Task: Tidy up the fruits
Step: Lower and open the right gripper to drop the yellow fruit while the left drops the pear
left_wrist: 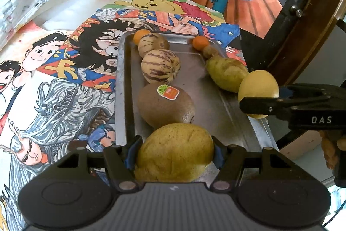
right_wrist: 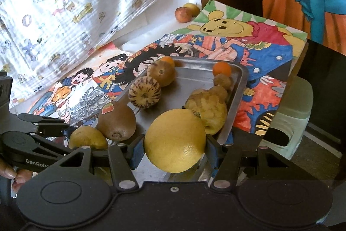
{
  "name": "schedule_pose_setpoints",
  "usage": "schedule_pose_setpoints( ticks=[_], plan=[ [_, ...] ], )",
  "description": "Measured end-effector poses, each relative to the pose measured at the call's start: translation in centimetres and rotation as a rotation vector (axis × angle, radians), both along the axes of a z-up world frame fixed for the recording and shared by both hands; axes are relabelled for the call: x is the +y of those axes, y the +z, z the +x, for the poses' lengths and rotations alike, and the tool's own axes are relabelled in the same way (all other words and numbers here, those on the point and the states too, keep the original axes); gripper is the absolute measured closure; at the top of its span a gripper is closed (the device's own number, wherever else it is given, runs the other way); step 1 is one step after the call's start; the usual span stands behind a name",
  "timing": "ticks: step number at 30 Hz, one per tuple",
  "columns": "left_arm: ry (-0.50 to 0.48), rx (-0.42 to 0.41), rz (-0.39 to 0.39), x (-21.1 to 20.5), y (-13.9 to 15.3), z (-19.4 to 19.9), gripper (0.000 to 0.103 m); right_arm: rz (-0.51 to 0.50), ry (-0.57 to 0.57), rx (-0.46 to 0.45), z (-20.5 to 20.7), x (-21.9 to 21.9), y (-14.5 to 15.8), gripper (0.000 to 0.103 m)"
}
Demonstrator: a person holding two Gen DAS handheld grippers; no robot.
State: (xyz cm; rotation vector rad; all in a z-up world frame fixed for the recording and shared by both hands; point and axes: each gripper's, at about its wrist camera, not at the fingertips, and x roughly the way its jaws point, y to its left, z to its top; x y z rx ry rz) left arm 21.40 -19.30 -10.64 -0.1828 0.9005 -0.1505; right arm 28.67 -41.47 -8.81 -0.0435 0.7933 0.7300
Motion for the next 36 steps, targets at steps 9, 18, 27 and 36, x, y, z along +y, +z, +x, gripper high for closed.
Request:
schedule_pose_setpoints(
  ticks=[9, 18, 27, 36],
  plan=[
    [-0.001, -0.007, 0.001, 0.1, 0.0, 0.0, 0.033, 0.049, -0.017, 0.028, 0.3, -0.5, -1.3, 0.044],
    [-0.034, -0.027, 0.023, -0.1, -0.2, -0.1, 0.032, 0.081, -0.017, 0.05, 0.1, -0.4, -2.0, 0.044],
    [-0.034, -0.032, 0.013, 0.0, -0.3, -0.1, 0.032, 0.128, -0.034, 0.094, 0.5, -0.8, -2.2, 0.044],
    [-0.034, -0.031, 0.011, 0.1, -0.2, 0.0, 0.032, 0.174, -0.058, 0.127, 0.7, -1.3, -2.4, 0.043]
  ],
)
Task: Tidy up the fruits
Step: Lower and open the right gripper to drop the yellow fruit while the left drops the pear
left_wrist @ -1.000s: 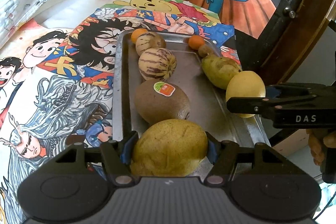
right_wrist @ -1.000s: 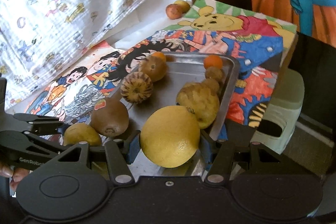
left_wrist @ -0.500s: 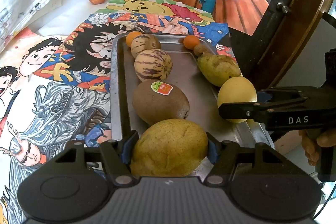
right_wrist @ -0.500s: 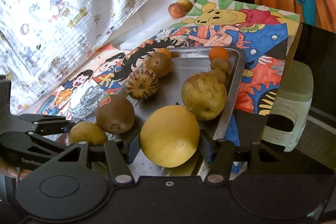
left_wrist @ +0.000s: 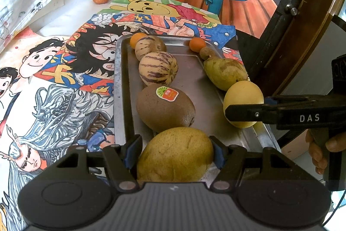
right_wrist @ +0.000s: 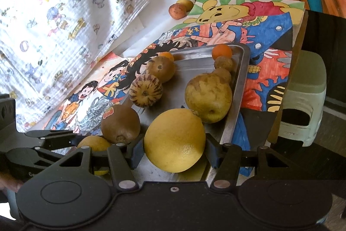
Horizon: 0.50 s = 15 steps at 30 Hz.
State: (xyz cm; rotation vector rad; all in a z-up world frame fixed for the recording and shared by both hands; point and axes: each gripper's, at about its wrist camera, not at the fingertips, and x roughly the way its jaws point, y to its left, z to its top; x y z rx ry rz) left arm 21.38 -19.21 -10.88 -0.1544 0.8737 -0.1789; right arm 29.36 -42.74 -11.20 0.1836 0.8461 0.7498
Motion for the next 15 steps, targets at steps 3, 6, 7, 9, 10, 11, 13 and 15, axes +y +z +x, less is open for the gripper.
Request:
schedule_pose_setpoints(
  ticks=[3, 6, 7, 9, 10, 11, 13, 15],
  plan=[
    [-0.003, 0.001, -0.001, 0.0, 0.0, 0.1, 0.031, 0.028, -0.019, 0.02, 0.1, -0.3, 0.0, 0.041],
    [-0.009, 0.005, -0.005, -0.1, 0.0, 0.2, 0.027, 0.054, -0.046, 0.028, -0.1, -0.8, 0.3, 0.039],
    [-0.009, 0.005, -0.007, -0.1, 0.0, 0.3, 0.025, 0.058, -0.053, 0.029, -0.2, -0.9, 0.4, 0.038],
    [-0.012, 0.001, -0.006, -0.2, 0.1, 0.2, 0.02, 0.064, -0.071, 0.027, -0.7, -1.1, 0.7, 0.034],
    [-0.014, -0.003, -0.003, -0.3, 0.2, 0.1, 0.019, 0.065, -0.08, 0.024, -0.9, -1.1, 0.8, 0.033],
    [-0.014, -0.008, 0.001, -0.3, 0.3, 0.0, 0.018, 0.067, -0.091, 0.022, -1.2, -1.2, 0.9, 0.032],
    [-0.018, -0.016, 0.005, -0.3, 0.6, -0.2, 0.016, 0.071, -0.123, 0.016, -2.0, -1.3, 1.2, 0.029],
    [-0.025, -0.024, 0.008, 0.0, 1.0, -0.5, 0.015, 0.076, -0.159, 0.007, -2.8, -1.5, 1.5, 0.027]
  ],
)
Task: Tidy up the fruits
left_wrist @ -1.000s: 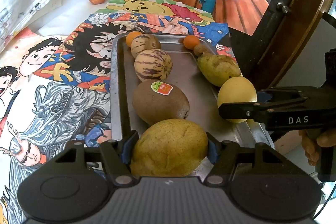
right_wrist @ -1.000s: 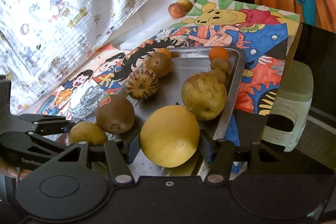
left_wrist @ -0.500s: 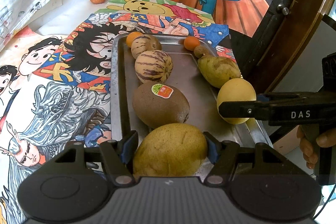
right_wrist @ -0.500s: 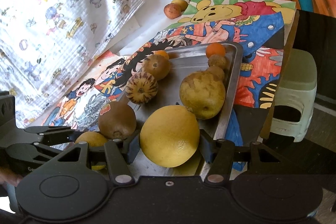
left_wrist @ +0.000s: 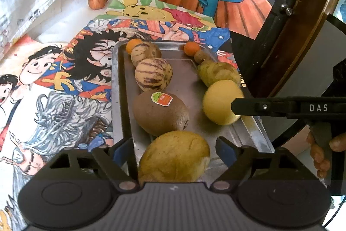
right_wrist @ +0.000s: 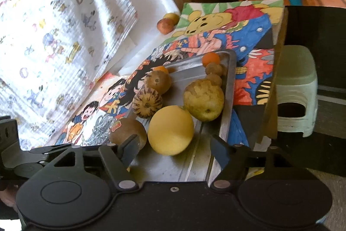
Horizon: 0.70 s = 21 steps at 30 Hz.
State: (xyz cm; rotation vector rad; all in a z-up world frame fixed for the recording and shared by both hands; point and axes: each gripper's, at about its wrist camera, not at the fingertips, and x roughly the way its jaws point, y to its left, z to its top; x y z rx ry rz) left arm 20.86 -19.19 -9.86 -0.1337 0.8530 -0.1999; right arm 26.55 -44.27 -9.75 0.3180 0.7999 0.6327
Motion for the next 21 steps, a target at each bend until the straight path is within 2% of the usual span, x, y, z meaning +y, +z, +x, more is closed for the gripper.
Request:
schedule_pose_setpoints(
  ticks=[5, 12, 21],
  plan=[
    [0.007, -0.031, 0.002, 1.2, 1.0, -1.3, 0.011, 0.016, -0.123, -0.023, -2.8, -0.2, 0.8, 0.022],
    [0.075, -0.06, -0.024, 3.7, 2.2, -3.2, 0.003, -0.004, -0.28, -0.08, -8.0, 1.1, 2.7, 0.013],
    [0.079, -0.095, -0.022, 6.4, 4.1, -7.2, 0.001, -0.038, -0.384, -0.122, -14.9, 4.0, 4.1, 0.004]
  ],
)
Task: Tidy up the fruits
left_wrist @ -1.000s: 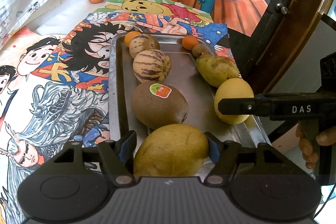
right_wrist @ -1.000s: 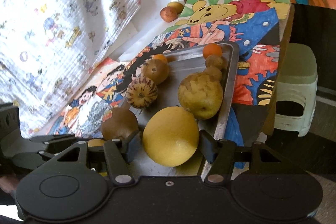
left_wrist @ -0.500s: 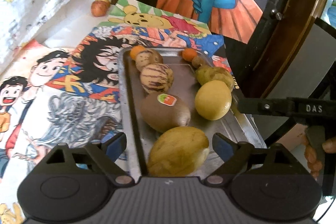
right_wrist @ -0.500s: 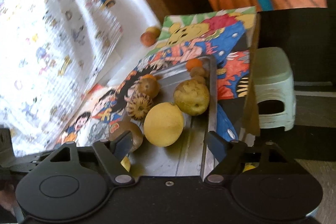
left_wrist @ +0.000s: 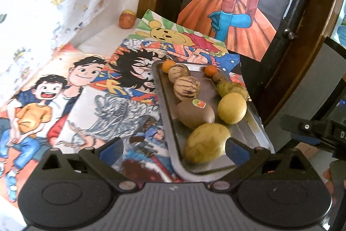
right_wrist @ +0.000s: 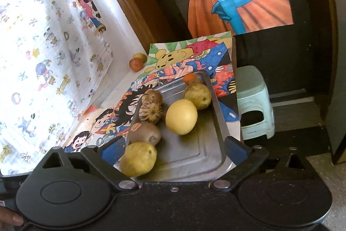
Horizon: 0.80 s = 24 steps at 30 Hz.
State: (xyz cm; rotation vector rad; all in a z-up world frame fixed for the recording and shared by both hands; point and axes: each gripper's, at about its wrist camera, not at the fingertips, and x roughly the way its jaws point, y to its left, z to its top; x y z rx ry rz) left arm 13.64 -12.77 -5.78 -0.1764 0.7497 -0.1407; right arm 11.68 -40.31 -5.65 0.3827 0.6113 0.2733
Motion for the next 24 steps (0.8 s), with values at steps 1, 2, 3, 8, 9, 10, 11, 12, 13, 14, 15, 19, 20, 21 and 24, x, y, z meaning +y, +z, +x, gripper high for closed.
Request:
schedule_pose_setpoints(
  ticks=[1, 2, 3, 8, 9, 10, 11, 12, 13, 14, 15, 19, 20, 21, 24],
  plan=[
    [-0.002, -0.003, 0.004, 0.3, 0.1, -0.5, 0.001, -0.005, -0.007, -0.002, -0.7, 0.3, 0.1, 0.003],
    [-0.004, -0.006, 0.008, 0.6, 0.3, -1.1, 0.001, -0.009, -0.013, -0.002, -1.5, 0.7, 0.2, 0.003],
    [-0.005, -0.009, 0.013, 0.9, 0.4, -1.5, 0.001, -0.01, -0.015, -0.003, -2.2, 1.0, 0.3, 0.002],
    [-0.005, -0.02, 0.042, 2.3, 0.8, -4.0, 0.001, -0.027, -0.013, -0.013, -5.6, 2.8, 0.8, 0.001],
    [-0.006, -0.021, 0.046, 2.5, 0.9, -4.5, 0.001, -0.033, -0.013, -0.015, -6.2, 3.1, 0.9, 0.001],
    [-0.008, -0.024, 0.051, 2.8, 0.9, -4.9, 0.001, -0.038, -0.013, -0.016, -6.7, 3.4, 1.0, 0.001],
    [-0.01, -0.027, 0.055, 3.0, 1.0, -5.4, 0.001, -0.042, -0.012, -0.017, -7.2, 3.7, 1.1, 0.001],
    [-0.012, -0.029, 0.061, 3.3, 1.0, -5.9, 0.001, -0.045, -0.013, -0.017, -7.7, 4.0, 1.2, 0.001],
    [-0.013, -0.03, 0.066, 3.5, 1.0, -6.3, 0.001, -0.048, -0.012, -0.017, -8.1, 4.2, 1.3, 0.001],
    [-0.013, -0.03, 0.07, 3.7, 1.0, -6.7, 0.001, -0.052, -0.012, -0.017, -8.5, 4.4, 1.3, 0.001],
    [-0.014, -0.031, 0.073, 4.0, 1.0, -7.1, 0.001, -0.057, -0.01, -0.018, -8.9, 4.6, 1.4, 0.001],
    [-0.015, -0.036, 0.09, 4.8, 0.9, -8.5, 0.001, -0.077, -0.003, -0.018, -10.1, 5.6, 1.5, 0.001],
    [-0.015, -0.037, 0.093, 5.0, 0.9, -8.8, 0.001, -0.081, 0.0, -0.018, -10.2, 5.7, 1.5, 0.001],
    [-0.014, -0.038, 0.096, 5.2, 0.9, -9.1, 0.001, -0.082, 0.003, -0.018, -10.4, 5.9, 1.5, 0.001],
    [-0.009, -0.039, 0.103, 5.7, 0.8, -9.8, 0.001, -0.082, 0.012, -0.016, -10.9, 6.3, 1.4, 0.001]
  ],
)
